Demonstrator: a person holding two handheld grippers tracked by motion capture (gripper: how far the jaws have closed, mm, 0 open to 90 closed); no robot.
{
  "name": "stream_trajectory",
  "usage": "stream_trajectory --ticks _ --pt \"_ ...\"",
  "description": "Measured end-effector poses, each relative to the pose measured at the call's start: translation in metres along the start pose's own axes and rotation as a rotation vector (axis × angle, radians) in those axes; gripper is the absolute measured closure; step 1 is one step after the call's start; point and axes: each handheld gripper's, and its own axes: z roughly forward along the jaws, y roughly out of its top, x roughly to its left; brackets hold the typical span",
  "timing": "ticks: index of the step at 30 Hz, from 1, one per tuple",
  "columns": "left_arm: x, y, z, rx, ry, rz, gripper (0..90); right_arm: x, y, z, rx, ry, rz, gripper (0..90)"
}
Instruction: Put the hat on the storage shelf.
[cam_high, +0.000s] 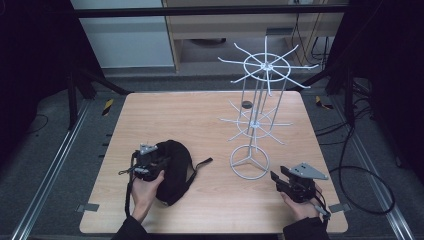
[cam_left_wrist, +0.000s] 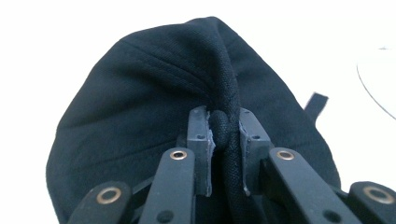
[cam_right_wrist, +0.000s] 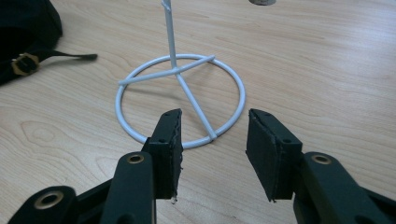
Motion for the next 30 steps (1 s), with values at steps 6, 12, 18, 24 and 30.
stream_trajectory --ticks 6,12,18,24,30 --pt "0.003 0.004 -0.018 -0.052 -0.031 0.024 78.7 -0.001 0.000 0.001 0.005 0.003 0.000 56.2" --pt "0.002 0.009 -0.042 -0.152 -0.107 0.077 78.9 -0.004 -0.002 0.000 -0.001 -0.007 0.000 56.8" --pt "-0.003 0.018 -0.067 -0.248 -0.166 0.111 78.9 -0.004 -0.002 0.000 -0.008 -0.012 -0.003 57.0" --pt "-0.010 0.024 -0.092 -0.362 -0.238 0.143 78.9 -0.004 -0.002 0.000 -0.012 -0.011 -0.006 57.0" --pt "-0.014 0.029 -0.115 -0.438 -0.293 0.158 78.9 -0.004 -0.002 0.000 -0.018 -0.017 -0.010 57.0"
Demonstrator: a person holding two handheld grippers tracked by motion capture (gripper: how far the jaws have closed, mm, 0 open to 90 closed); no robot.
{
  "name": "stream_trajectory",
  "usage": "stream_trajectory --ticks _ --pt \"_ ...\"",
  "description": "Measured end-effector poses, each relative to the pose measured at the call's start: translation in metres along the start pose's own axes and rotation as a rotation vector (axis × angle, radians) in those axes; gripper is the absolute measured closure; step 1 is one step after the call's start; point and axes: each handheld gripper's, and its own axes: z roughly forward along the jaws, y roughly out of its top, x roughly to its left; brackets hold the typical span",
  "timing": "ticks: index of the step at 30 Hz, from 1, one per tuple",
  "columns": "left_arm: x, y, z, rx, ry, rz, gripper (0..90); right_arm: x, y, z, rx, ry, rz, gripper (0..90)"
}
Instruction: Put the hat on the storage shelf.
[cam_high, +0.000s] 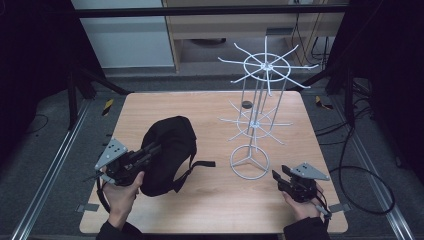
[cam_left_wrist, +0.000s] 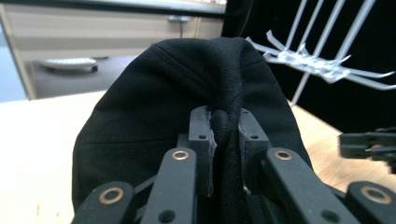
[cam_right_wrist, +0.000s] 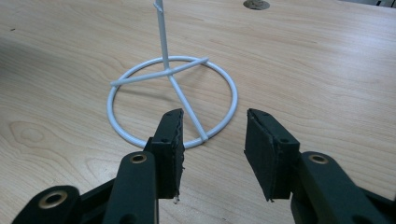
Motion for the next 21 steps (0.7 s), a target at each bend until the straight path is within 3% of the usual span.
stream_trajectory --ticks 7,17,21 --pt "-0.007 0.013 -0.014 -0.042 -0.039 0.019 79.0 -0.001 0.000 0.000 -0.005 -0.006 -0.008 56.8" --pt "-0.016 0.028 -0.033 -0.136 -0.075 0.044 79.1 -0.001 0.000 0.000 -0.009 -0.013 -0.012 56.6" --pt "-0.020 0.038 -0.039 -0.177 -0.110 0.045 79.1 -0.001 0.000 0.000 -0.010 -0.020 -0.015 56.7"
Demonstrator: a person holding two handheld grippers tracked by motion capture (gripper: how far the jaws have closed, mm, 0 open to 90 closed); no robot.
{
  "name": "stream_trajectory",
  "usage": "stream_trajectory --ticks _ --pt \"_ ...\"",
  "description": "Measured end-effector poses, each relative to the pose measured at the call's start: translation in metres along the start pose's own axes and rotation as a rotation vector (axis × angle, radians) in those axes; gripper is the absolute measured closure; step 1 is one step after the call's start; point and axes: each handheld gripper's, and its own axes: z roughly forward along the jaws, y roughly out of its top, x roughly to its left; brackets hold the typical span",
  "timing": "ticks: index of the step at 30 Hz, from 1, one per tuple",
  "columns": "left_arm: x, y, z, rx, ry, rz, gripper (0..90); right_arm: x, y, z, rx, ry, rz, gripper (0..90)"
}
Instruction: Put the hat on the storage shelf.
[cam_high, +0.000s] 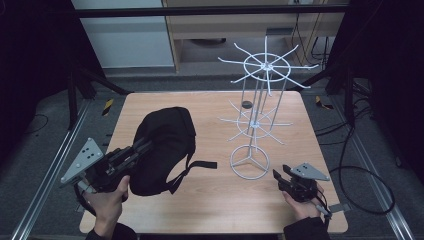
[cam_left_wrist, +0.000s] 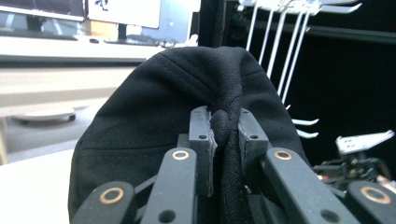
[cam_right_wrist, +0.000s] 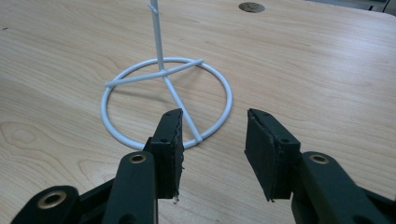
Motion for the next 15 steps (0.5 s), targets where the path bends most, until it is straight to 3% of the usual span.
stream_trajectory --ticks 7,15 --pt "-0.011 0.015 0.001 -0.067 -0.046 0.025 79.1 -0.001 0.000 -0.001 -0.005 -0.007 0.003 56.6" --pt "-0.023 0.034 0.019 -0.117 -0.102 0.023 79.1 -0.002 0.000 -0.001 -0.009 -0.013 -0.002 56.0"
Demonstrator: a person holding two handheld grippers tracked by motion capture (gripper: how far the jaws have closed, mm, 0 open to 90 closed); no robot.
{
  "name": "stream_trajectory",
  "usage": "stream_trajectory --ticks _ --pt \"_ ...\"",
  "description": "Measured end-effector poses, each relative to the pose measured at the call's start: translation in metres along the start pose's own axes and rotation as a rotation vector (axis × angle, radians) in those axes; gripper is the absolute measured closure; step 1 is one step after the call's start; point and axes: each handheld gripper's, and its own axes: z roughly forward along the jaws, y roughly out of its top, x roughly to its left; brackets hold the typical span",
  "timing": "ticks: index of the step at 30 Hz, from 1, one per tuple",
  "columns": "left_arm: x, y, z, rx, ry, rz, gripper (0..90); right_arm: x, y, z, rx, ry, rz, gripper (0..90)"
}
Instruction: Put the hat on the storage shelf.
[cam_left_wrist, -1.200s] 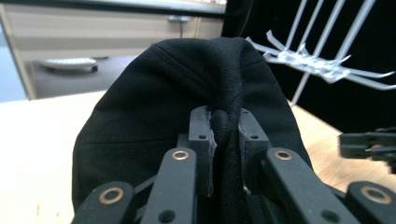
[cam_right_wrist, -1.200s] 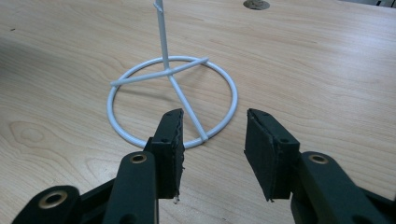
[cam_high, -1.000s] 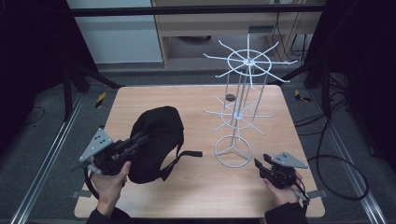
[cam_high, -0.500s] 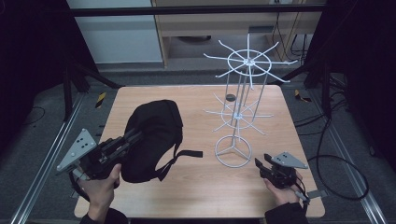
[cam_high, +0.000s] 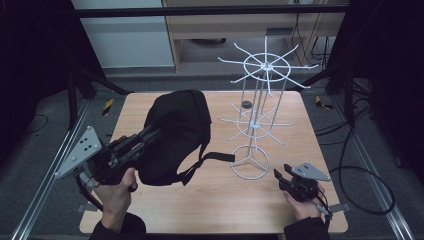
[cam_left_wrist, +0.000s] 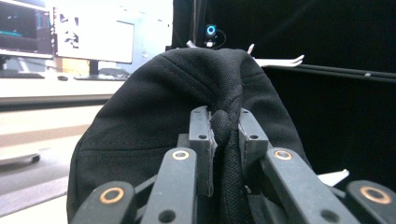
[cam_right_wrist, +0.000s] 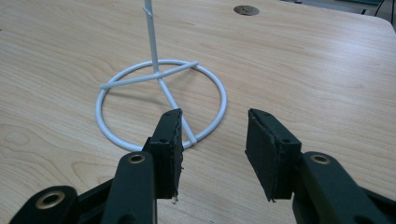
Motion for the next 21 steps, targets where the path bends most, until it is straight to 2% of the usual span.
stream_trajectory --ticks 5,12,21 --pt "-0.005 0.012 0.012 -0.033 -0.025 0.000 79.1 0.000 0.000 0.000 0.000 0.001 0.005 55.8" --pt "-0.013 0.029 0.027 -0.071 -0.035 0.003 79.1 0.000 0.000 0.000 -0.001 -0.003 -0.003 55.5" --pt "-0.017 0.044 0.041 -0.068 -0.037 0.014 79.1 0.000 0.000 0.001 0.003 -0.005 -0.002 55.4"
